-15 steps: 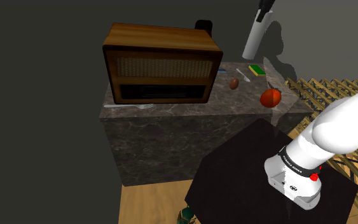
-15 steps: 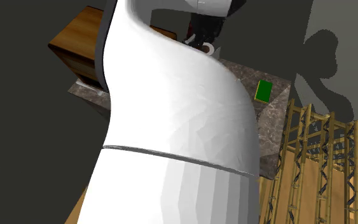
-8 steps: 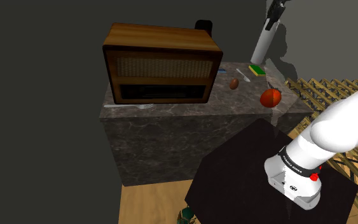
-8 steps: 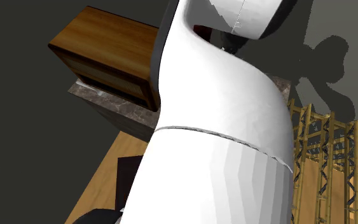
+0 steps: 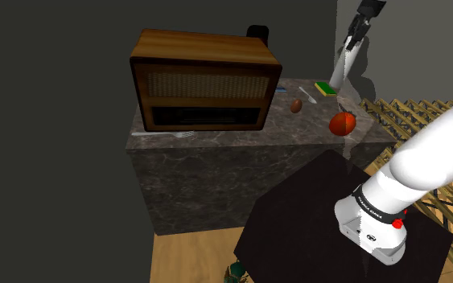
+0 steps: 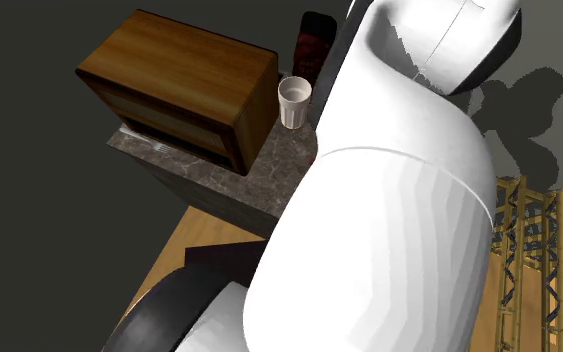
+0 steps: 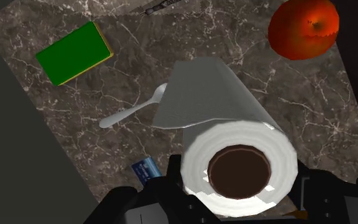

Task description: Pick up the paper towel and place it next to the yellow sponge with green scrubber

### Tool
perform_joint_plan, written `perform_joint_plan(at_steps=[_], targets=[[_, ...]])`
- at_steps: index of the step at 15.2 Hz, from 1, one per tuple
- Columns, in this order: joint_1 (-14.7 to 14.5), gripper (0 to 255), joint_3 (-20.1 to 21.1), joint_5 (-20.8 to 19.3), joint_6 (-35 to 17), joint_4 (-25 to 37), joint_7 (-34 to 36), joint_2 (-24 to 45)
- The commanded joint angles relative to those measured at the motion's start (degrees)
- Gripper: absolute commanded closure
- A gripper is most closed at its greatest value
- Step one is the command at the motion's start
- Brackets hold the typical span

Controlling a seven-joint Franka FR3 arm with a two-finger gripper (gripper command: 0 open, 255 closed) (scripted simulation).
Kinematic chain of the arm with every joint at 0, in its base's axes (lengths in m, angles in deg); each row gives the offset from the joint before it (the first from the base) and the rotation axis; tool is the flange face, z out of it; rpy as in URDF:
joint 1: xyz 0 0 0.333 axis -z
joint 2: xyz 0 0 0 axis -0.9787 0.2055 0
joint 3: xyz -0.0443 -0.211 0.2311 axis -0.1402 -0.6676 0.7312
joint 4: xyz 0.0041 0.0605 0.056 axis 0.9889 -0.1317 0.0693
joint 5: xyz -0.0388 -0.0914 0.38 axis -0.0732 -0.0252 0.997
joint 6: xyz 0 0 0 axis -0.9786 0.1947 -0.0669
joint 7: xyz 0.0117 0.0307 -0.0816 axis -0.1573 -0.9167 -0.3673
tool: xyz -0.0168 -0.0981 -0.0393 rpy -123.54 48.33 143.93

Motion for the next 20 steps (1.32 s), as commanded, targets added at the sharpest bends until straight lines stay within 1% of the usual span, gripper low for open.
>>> perform_joint_plan(at_steps=[1, 6, 10, 20], targets=[[1.0, 255, -1.6, 1.3, -1.0, 0.9, -3.1, 2.2], [4.7, 255, -5.0, 6.2, -3.0, 4.5, -11.5, 9.5], [9.2, 255, -6.6, 11.4, -3.6, 9.1, -18.5, 16.9], [9.3, 255, -6.0, 12.9, -10.7, 3.2, -19.9, 18.5]])
